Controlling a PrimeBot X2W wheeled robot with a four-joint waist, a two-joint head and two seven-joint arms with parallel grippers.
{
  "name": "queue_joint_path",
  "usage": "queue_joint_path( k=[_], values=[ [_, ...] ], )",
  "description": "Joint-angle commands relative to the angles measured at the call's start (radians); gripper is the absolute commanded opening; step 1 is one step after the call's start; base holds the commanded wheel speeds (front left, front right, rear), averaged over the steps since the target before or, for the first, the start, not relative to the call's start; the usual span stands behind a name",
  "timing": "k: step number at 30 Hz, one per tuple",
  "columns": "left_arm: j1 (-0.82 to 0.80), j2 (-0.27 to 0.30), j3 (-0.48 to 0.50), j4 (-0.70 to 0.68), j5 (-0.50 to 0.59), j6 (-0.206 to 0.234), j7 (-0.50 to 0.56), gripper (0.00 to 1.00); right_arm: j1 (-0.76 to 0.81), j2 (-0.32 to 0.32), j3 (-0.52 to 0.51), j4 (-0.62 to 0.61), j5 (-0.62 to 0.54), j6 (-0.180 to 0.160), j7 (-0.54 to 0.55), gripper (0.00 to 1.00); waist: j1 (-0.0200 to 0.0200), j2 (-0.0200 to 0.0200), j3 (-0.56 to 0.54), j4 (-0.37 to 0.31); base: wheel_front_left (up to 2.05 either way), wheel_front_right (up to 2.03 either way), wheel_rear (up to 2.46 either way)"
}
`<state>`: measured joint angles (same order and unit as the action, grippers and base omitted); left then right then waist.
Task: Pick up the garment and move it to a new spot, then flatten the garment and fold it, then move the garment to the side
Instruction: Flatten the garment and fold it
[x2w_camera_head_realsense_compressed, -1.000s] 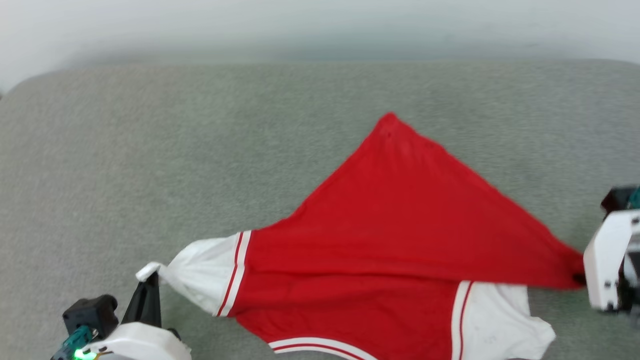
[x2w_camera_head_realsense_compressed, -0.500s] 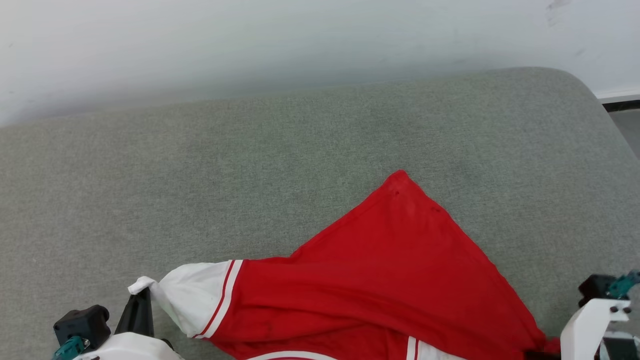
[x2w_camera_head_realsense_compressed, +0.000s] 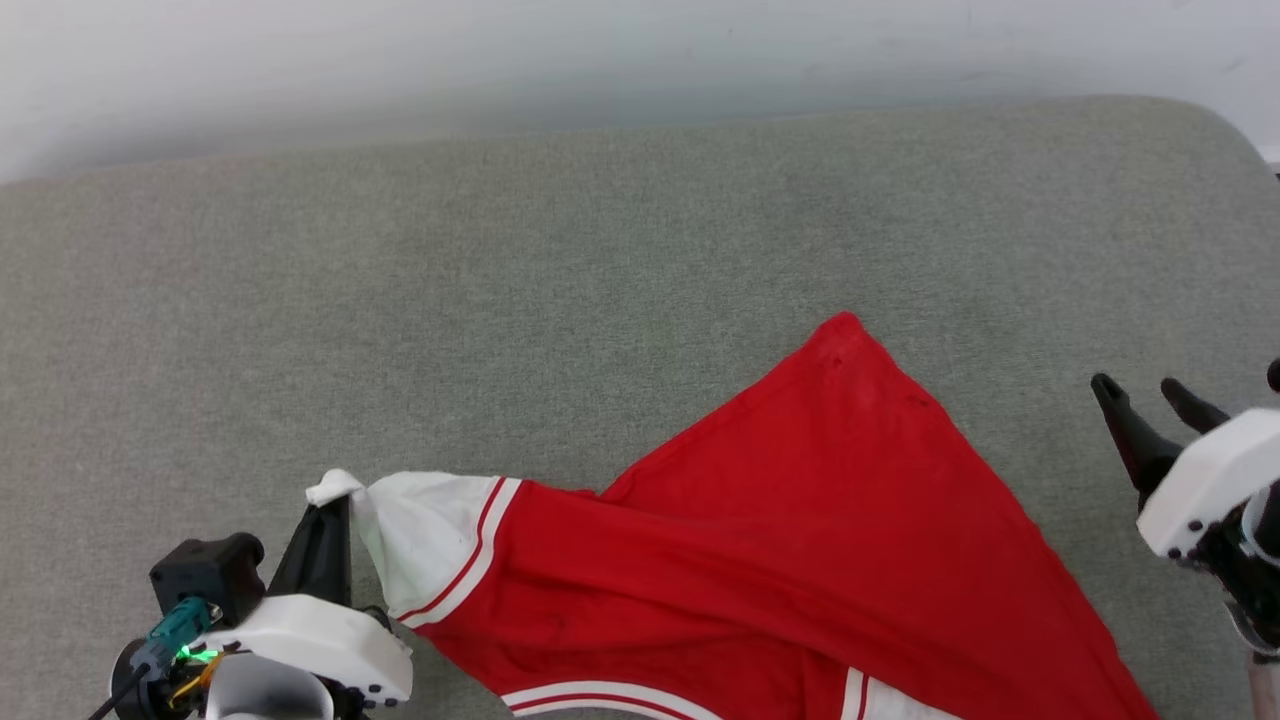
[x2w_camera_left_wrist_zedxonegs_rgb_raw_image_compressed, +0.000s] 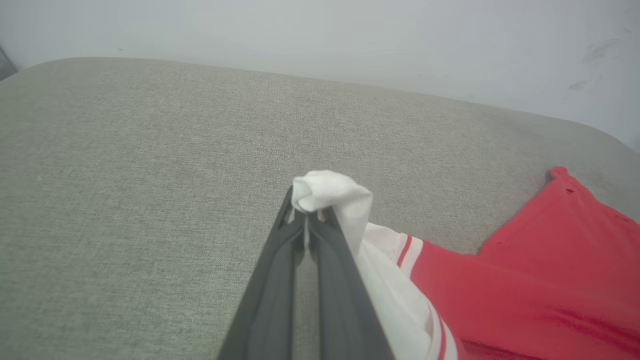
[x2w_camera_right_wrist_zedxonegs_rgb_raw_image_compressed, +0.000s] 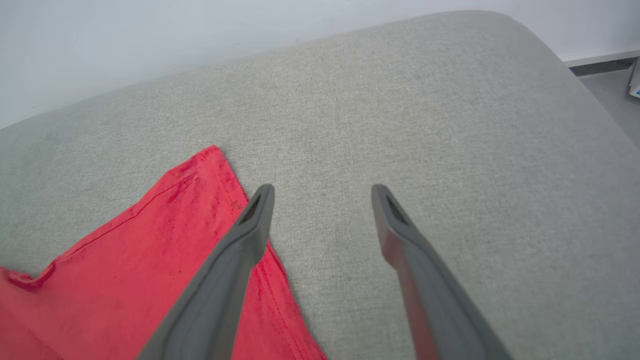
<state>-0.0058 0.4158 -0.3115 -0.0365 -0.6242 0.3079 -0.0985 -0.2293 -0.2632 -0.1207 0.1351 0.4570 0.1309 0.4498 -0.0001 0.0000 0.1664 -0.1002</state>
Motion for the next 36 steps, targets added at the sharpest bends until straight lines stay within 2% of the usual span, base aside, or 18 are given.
queue_joint_path(
  k=[1,5,12,16,21,27,28,29,30,36],
  values=[
    [-0.032,-0.002,-0.005,-0.010,0.013,-0.005,0.001,0.00,-0.062,-0.007,0.019,0.027,0.003,0.000,-0.012,1.00,0.0001,0.0000,0.038,0.022,0.00,0.00,0.00],
    [-0.075,-0.011,-0.022,-0.015,0.022,-0.016,-0.001,0.00,-0.172,-0.038,0.083,0.097,0.025,0.000,0.048,1.00,0.0001,0.0000,0.080,0.051,0.00,0.00,0.00],
    [-0.169,-0.036,-0.051,-0.004,0.037,-0.044,-0.014,0.00,-0.376,-0.089,0.209,0.229,0.054,0.000,0.285,1.00,0.0001,0.0000,0.174,0.109,0.00,0.00,0.00],
    [-0.218,-0.051,-0.059,0.016,0.036,-0.061,-0.023,0.00,-0.468,-0.095,0.279,0.288,0.058,0.000,0.364,1.00,0.0001,0.0000,0.216,0.140,0.00,0.00,0.00],
    [-0.255,-0.067,-0.074,0.036,0.041,-0.077,-0.034,0.00,-0.517,-0.096,0.369,0.342,0.073,0.000,0.398,1.00,0.0001,0.0000,0.244,0.162,0.00,0.00,0.00],
    [-0.277,-0.086,-0.090,0.076,0.033,-0.095,-0.049,0.00,-0.514,-0.111,0.521,0.438,0.129,0.000,0.500,1.00,0.0001,0.0000,0.255,0.181,0.00,0.00,0.00],
    [-0.279,-0.088,-0.091,0.082,0.033,-0.096,-0.052,0.00,-0.512,-0.115,0.539,0.449,0.137,0.000,0.512,0.85,0.0001,0.0000,0.255,0.183,0.00,0.00,0.00],
    [-0.281,-0.092,-0.092,0.088,0.031,-0.097,-0.054,0.00,-0.511,-0.118,0.552,0.460,0.145,0.001,0.521,0.24,0.0001,0.0000,0.254,0.186,0.00,0.00,0.00],
    [-0.282,-0.094,-0.093,0.094,0.029,-0.101,-0.056,0.00,-0.511,-0.121,0.563,0.469,0.152,0.001,0.525,0.00,0.0001,0.0000,0.252,0.188,0.00,0.00,0.00],
    [-0.282,-0.085,-0.089,0.126,0.016,-0.109,-0.053,0.00,-0.559,-0.139,0.572,0.458,0.185,0.000,0.401,0.00,0.0001,0.0000,0.218,0.187,0.00,0.00,0.00]
  ],
)
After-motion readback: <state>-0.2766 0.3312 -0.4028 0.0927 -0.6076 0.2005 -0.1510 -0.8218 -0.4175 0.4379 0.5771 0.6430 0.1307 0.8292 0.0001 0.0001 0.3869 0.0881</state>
